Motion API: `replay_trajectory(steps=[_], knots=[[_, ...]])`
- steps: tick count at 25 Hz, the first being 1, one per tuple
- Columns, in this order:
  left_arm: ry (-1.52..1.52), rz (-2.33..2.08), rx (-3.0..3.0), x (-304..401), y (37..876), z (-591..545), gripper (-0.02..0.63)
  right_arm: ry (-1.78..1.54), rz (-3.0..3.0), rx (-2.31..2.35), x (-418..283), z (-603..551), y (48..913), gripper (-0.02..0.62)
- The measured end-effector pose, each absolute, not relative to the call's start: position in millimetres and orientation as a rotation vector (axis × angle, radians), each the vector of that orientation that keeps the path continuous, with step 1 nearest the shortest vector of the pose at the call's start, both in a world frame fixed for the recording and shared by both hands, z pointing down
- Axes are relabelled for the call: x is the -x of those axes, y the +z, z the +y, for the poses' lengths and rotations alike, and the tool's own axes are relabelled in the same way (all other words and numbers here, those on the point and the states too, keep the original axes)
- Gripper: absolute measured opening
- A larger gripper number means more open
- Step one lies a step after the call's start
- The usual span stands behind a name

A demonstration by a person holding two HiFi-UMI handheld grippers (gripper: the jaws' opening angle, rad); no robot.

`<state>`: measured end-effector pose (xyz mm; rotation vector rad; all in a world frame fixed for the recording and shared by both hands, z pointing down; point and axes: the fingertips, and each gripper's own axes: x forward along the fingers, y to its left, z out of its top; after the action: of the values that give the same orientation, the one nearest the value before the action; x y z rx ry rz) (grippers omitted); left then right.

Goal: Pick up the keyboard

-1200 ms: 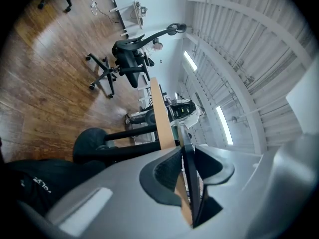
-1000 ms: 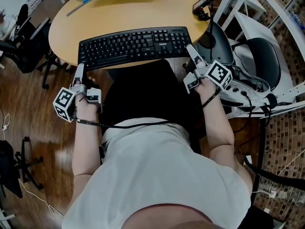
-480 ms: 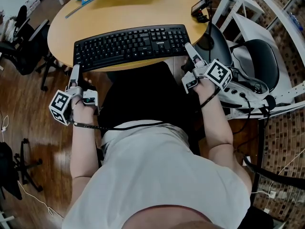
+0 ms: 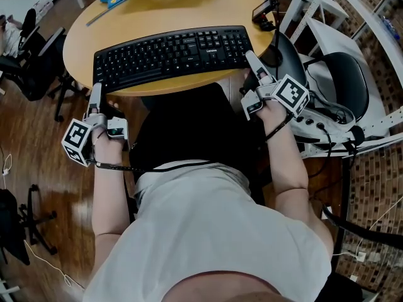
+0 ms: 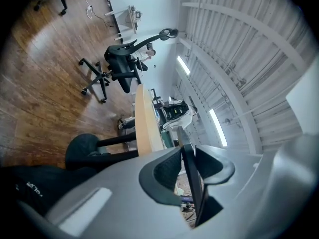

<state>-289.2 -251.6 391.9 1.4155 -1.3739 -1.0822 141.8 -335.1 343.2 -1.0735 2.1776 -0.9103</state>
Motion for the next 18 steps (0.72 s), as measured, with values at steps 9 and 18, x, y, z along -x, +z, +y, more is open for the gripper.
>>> replay_trajectory(steps=[9, 18], knots=[[-1.128, -1.370, -1.465, 289, 358, -252, 0.420, -0.826, 2.188, 1.084, -148, -334, 312, 0.129], [-1.174, -1.357, -1.539, 287, 317, -254, 0.423, -0.728, 2.180, 1.037, -150, -330, 270, 0.129]])
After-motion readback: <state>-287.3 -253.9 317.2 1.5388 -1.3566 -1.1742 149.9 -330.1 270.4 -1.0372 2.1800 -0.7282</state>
